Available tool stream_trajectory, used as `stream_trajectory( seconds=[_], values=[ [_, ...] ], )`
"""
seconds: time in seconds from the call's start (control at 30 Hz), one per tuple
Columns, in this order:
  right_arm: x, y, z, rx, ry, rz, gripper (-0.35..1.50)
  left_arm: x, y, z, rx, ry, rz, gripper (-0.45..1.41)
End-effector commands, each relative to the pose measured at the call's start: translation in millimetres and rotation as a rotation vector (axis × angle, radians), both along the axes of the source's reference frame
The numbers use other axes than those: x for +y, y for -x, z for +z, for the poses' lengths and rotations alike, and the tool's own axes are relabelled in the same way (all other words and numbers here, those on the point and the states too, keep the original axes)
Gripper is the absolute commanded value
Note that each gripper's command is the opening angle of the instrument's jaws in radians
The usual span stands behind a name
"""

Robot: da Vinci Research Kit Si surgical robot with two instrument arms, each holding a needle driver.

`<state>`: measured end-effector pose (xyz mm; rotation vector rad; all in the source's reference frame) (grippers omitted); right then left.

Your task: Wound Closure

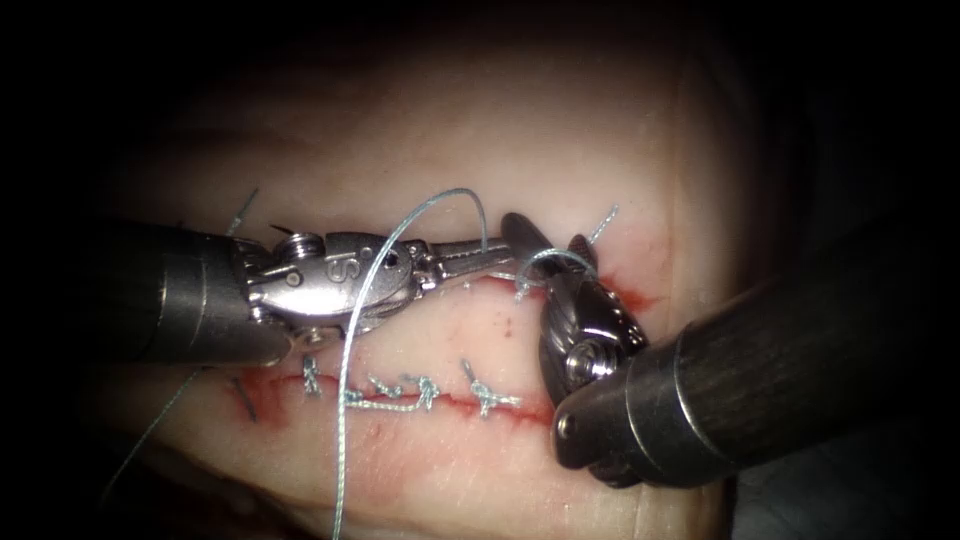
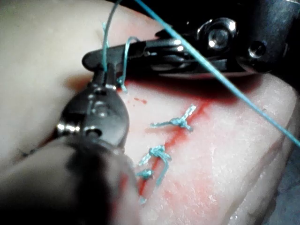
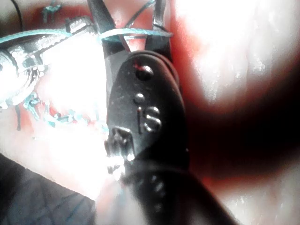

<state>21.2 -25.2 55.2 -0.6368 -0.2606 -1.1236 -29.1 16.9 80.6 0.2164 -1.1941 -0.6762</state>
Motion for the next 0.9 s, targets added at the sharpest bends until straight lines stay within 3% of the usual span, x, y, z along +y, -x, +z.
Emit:
stream_trajectory(
  seconds=[0.03, 0.2, 0.33, 0.47, 0.57, 0.67, 0.77, 0.9],
  values=[
    [-0.3, -0.8, 0.3, -0.019, 0.005, -0.017, 0.86, 0.1, 0.5, 0.5, 0.001, 0.005, 0.000, -0.45],
    [-0.2, -0.7, 0.1, -0.088, 0.015, -0.047, 0.90, 0.2, 0.5, 0.4, 0.003, 0.010, -0.001, -0.45],
    [0.3, -0.2, 0.0, -0.231, 0.100, -0.109, 0.88, 0.3, 0.5, 0.5, 0.017, 0.014, -0.002, -0.45],
    [0.6, 0.2, 0.0, -0.260, 0.145, -0.129, 0.85, 0.0, 0.3, 0.6, 0.043, 0.009, 0.012, -0.45],
    [0.8, 0.8, 0.1, -0.260, 0.149, -0.134, 0.68, -0.5, 0.1, 0.7, 0.057, 0.008, 0.018, -0.45],
    [0.7, 0.7, 0.7, -0.146, 0.063, -0.100, 0.59, -0.6, 0.1, 0.7, 0.062, 0.009, 0.017, -0.45],
    [0.8, 0.1, 0.8, 0.059, 0.009, 0.044, 0.56, -0.8, 0.1, 0.7, 0.063, 0.010, 0.015, -0.45],
    [1.3, -0.1, 0.8, 0.121, 0.025, 0.111, 0.51, -0.8, 0.2, 0.6, 0.061, 0.009, 0.018, -0.45]
  ],
)
